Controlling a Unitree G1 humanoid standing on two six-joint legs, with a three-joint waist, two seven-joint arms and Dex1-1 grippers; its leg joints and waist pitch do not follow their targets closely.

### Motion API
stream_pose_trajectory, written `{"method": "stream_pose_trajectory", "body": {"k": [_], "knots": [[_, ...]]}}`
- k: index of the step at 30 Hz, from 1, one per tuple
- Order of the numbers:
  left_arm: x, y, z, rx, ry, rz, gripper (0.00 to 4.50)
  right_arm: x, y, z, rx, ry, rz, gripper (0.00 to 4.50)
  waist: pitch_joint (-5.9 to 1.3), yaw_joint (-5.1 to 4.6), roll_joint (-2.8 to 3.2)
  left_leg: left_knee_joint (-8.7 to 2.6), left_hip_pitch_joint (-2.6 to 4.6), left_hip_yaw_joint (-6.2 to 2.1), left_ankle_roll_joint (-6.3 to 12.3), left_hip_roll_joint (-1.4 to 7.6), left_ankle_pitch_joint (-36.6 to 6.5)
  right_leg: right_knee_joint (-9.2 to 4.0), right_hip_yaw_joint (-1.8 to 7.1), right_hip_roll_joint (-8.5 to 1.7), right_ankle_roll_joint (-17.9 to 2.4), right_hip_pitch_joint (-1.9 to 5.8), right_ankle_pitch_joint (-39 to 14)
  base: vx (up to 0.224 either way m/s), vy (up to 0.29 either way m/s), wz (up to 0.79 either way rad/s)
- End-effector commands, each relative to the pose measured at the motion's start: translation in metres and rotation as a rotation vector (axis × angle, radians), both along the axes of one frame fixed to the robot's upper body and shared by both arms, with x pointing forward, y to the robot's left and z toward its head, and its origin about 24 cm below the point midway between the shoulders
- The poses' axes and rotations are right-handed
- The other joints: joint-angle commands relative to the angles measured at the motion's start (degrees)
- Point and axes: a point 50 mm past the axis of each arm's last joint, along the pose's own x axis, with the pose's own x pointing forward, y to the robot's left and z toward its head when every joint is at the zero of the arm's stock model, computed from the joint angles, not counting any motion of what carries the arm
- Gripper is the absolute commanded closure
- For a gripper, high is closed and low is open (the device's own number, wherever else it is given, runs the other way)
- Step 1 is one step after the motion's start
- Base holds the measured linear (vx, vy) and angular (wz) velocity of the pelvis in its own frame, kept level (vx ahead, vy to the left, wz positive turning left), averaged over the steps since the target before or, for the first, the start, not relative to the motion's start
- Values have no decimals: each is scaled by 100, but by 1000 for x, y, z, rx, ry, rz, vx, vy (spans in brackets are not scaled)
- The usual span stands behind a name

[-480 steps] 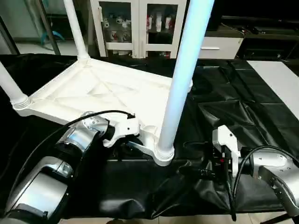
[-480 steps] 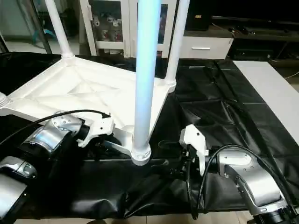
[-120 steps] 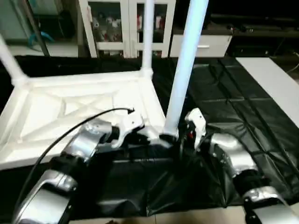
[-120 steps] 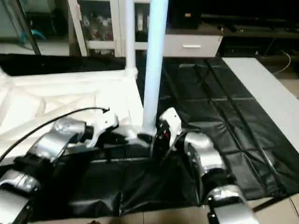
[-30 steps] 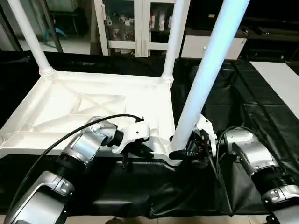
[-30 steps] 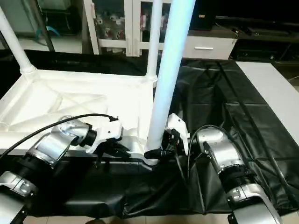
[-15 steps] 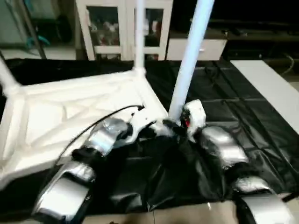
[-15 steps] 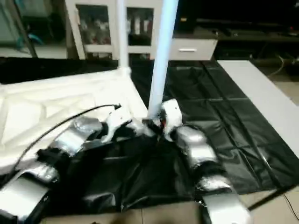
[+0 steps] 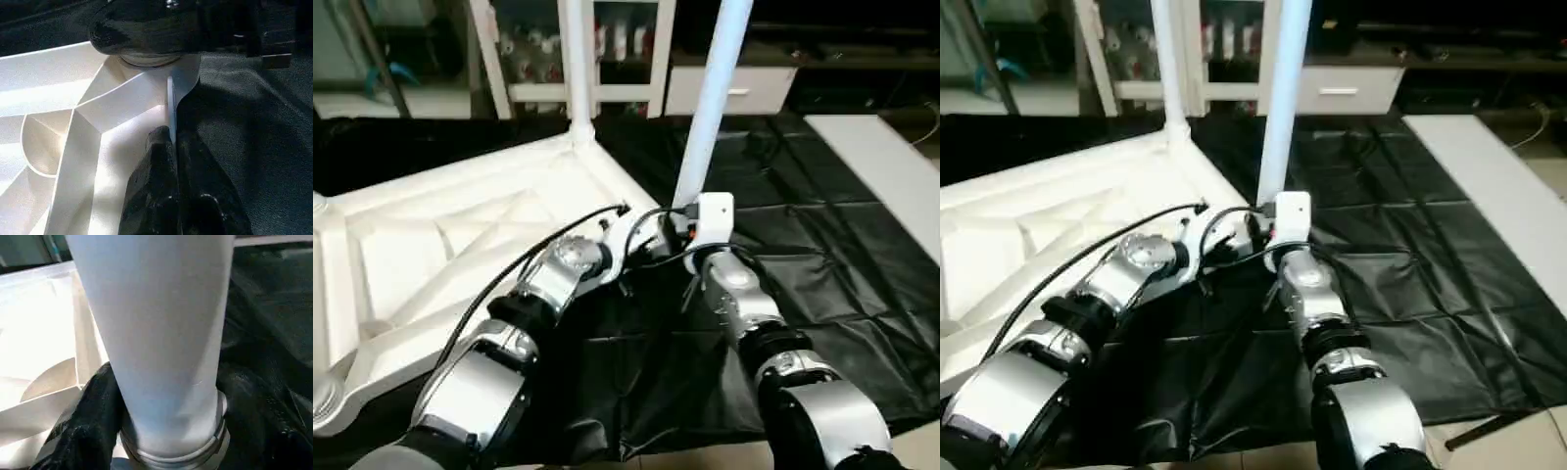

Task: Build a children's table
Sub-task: Rotate leg to tighten

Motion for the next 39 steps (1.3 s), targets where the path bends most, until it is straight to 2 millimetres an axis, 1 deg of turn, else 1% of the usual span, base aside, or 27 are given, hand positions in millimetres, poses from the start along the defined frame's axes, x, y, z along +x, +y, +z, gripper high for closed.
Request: {"method": "stream_pose_trajectory", "body": {"k": [1,2,3,4,5,6,8,9,11,13,14,15,17,18,19,20,21,22,23,24,25,26,28,29,31,33,39], "knots": [[-2,8,-12,31,14,31,450,1,7,12,1,-99,83,121,-373,21,-38,-292,47,-86,738,262,-212,-153,185,-358,-1622,295,726,0,0,0],[-2,8,-12,31,14,30,450,1,6,13,1,-102,86,119,-370,27,-33,-297,51,-86,748,268,-290,-165,182,-363,-1619,291,576,0,0,0],[-2,11,-12,33,13,25,450,2,-1,18,-3,-139,118,119,-354,22,-35,-317,34,-98,726,287,-458,-193,181,-372,-1584,304,247,0,0,0],[-3,12,-12,34,16,21,450,2,-4,20,6,-145,149,91,-346,24,-32,-326,50,-96,695,294,-574,-217,178,-368,-1564,291,62,0,0,0],[-3,13,-12,34,16,20,450,2,-5,21,7,-146,152,91,-323,6,-36,-355,33,-108,631,304,-818,-254,182,-367,-1482,305,-296,0,0,0],[-4,17,-13,40,30,-3,450,1,-13,24,8,-158,227,80,-318,-11,-12,-376,47,-122,535,319,-988,-276,187,-370,-1437,289,-564,0,0,0],[-7,20,-14,48,51,-39,450,-1,-20,26,-18,-162,318,64,-319,-6,-28,-370,49,-127,492,326,-1024,-274,190,-367,-1410,291,-607,0,0,0],[-10,24,-16,57,79,-77,450,-5,-27,27,-52,-161,412,48,-329,-1,-33,-355,45,-125,520,326,-906,-248,190,-361,-1437,297,-452,0,0,0],[-16,29,-17,72,125,-144,450,-13,-36,26,-102,-140,574,34,-334,17,-49,-323,32,-117,635,317,-714,-217,188,-359,-1514,313,-150,0,0,0],[-23,35,-19,89,178,-227,450,-23,-46,24,-142,-101,719,30,-329,64,-51,-297,21,-102,756,329,-621,-191,176,-351,-1610,333,11,0,0,0],[-28,38,-19,98,213,-287,450,-29,-53,22,-168,-65,802,8,-323,75,-51,-294,16,-98,772,336,-595,-193,174,-343,-1621,324,14,0,0,0],[-31,40,-19,100,235,-325,450,-33,-57,21,-193,-51,844,8,-320,93,-27,-289,29,-90,757,354,-642,-193,173,-347,-1664,300,-49,0,0,0],[-34,42,-19,102,257,-359,450,-36,-61,20,-209,-29,879,8,-313,99,-14,-299,30,-89,689,360,-758,-204,172,-347,-1677,293,-203,0,0,0],[-43,45,-18,102,315,-461,450,-43,-69,17,-238,15,951,8,-305,125,13,-324,48,-101,553,371,-990,-233,176,-360,-1645,281,-563,0,0,0],[-46,47,-17,103,335,-487,450,-46,-71,17,-243,28,972,8,-290,134,11,-338,60,-97,463,382,-1112,-252,185,-357,-1599,265,-753,0,0,0],[-50,48,-16,108,358,-525,450,-48,-73,17,-243,46,994,8,-287,148,36,-352,69,-102,415,392,-1164,-260,192,-362,-1586,263,-817,0,0,0],[-52,48,-16,113,377,-542,450,-50,-74,17,-243,57,1016,8,-275,168,36,-373,76,-104,327,393,-1259,-273,192,-356,-1568,257,-946,0,0,0],[-53,49,-15,117,387,-556,450,-51,-74,17,-242,65,1032,8,-285,178,37,-375,100,-98,278,398,-1313,-276,196,-353,-1564,246,-980,0,0,0],[-53,49,-15,117,387,-556,450,-51,-74,17,-242,65,1032,8,-279,187,55,-379,120,-91,241,395,-1365,-281,198,-341,-1563,226,-1014,0,0,0],[-55,47,-13,121,394,-574,450,-53,-73,18,-242,56,1059,8,-282,199,59,-391,113,-97,164,394,-1435,-274,199,-346,-1547,235,-983,0,0,0],[-55,47,-13,121,395,-577,450,-54,-72,19,-235,55,1060,8,-284,201,54,-394,109,-99,142,396,-1421,-270,200,-348,-1538,241,-945,0,0,0],[-55,46,-13,123,396,-581,450,-54,-72,20,-222,53,1060,8,-290,202,47,-387,103,-99,127,386,-1375,-259,197,-343,-1548,247,-836,0,0,0],[-56,45,-12,126,396,-588,450,-55,-70,21,-200,55,1083,8,-307,209,46,-368,89,-100,162,376,-1218,-230,192,-344,-1577,267,-589,0,0,0],[-56,45,-12,126,396,-588,450,-55,-70,21,-200,55,1083,8,-307,209,46,-368,89,-100,162,376,-1218,-230,192,-344,-1577,267,-589,0,0,0],[-56,41,-12,123,386,-589,450,-59,-70,19,-196,85,1120,8,-318,211,30,-342,80,-89,237,364,-1063,-218,187,-347,-1609,277,-421,0,0,0],[-56,40,-11,125,385,-589,450,-60,-71,18,-190,108,1132,8,-318,232,39,-334,76,-90,281,367,-994,-218,183,-347,-1624,279,-418,0,0,0],[-57,40,-13,127,389,-582,450,-60,-68,10,-200,134,1137,8,-319,256,35,-336,83,-97,226,366,-1037,-227,180,-355,-1603,273,-554,0,0,0]]}}
